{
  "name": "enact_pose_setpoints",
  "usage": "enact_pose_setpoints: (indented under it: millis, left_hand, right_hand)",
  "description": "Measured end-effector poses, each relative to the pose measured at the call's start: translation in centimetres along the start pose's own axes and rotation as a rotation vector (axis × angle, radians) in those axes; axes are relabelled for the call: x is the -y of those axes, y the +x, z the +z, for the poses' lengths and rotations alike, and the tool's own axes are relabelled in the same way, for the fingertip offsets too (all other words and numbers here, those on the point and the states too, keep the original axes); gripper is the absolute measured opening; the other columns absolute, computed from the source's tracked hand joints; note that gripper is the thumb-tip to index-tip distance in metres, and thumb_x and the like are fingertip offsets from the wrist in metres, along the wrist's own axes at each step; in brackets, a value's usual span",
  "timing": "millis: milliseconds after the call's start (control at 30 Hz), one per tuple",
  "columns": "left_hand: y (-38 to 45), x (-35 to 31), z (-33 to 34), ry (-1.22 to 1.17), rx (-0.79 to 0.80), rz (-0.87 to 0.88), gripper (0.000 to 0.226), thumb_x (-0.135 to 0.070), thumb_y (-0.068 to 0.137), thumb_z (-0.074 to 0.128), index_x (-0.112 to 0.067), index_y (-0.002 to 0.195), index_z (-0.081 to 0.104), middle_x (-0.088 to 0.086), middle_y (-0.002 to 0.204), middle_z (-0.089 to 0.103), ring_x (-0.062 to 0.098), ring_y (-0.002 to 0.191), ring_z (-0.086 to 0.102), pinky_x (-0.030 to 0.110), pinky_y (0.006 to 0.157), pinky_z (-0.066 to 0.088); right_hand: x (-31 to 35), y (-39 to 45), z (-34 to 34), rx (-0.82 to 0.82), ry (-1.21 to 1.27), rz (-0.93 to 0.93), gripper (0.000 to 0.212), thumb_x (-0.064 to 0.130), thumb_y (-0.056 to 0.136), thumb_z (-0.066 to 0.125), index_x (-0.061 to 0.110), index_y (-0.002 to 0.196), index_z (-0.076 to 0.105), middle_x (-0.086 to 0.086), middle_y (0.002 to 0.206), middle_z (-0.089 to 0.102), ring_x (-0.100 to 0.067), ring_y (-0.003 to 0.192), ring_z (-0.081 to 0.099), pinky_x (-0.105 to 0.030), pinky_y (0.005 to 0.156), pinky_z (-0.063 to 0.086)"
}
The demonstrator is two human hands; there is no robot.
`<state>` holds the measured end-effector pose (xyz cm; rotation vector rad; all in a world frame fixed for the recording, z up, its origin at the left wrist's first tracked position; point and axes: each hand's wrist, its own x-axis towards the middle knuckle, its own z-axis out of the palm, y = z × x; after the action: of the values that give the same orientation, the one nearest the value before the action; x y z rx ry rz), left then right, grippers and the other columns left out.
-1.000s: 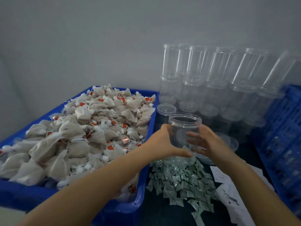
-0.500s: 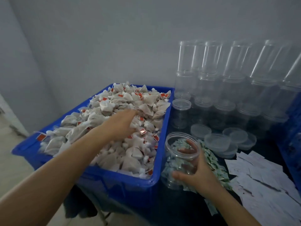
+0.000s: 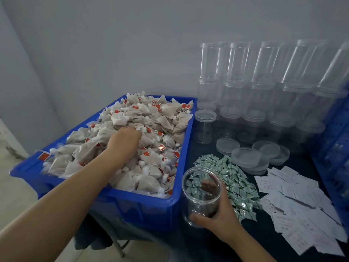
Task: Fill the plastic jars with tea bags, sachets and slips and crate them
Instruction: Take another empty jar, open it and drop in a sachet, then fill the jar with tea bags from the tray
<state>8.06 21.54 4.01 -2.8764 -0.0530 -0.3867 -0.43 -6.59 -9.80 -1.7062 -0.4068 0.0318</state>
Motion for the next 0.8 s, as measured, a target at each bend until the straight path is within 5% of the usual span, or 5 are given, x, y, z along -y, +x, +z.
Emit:
enact_pose_setpoints:
  millis: [233,467,633,800]
  left_hand:
    - [0.2,-0.1,-3.5,-0.345,-0.090,0.004,0.020,-0.020,0.089,0.062,-0.016,0.109,0.067,0.005,0.107,0.066,0.021,0.093,0.059,0.031,0.080,0.048]
    - [-2.2,-3.2,-8.2,-0.636,-0.005,0.139,0.016,-0.038,0.081,0.069,-0.026,0.072,0.063,-0.010,0.070,0.056,0.006,0.062,0.049,0.017,0.055,0.033]
    - [-4.2,-6.1,-10.6,-0.797,0.074,0.242,0.018,-0.038,0.080,0.069,-0.020,0.084,0.070,-0.004,0.078,0.065,0.010,0.070,0.057,0.021,0.063,0.045]
    - [-5.3,-8.5,-11.4,-0.910,0.155,0.320,0.010,-0.038,0.080,0.071,-0.027,0.081,0.070,-0.008,0.074,0.068,-0.002,0.060,0.054,0.011,0.055,0.044]
  right_hand:
    - [-0.4,0.0,0.2,-0.011,0.009,-0.026,0.102,0.037,0.051,0.093,0.076,0.123,0.033,0.037,0.121,0.051,0.013,0.120,0.050,-0.006,0.085,0.048]
    - [-0.2,-0.1,0.2,-0.014,0.005,-0.037,0.099,0.038,0.051,0.091,0.076,0.121,0.033,0.036,0.121,0.049,0.013,0.119,0.050,-0.007,0.087,0.047]
    - [0.1,-0.2,0.3,-0.019,0.003,-0.051,0.098,0.040,0.051,0.091,0.077,0.121,0.033,0.029,0.126,0.049,0.012,0.119,0.050,-0.006,0.087,0.046]
    - [0.1,-0.1,0.4,-0.018,0.008,-0.061,0.100,0.040,0.051,0.091,0.077,0.123,0.031,0.014,0.137,0.046,0.010,0.121,0.050,-0.010,0.089,0.048]
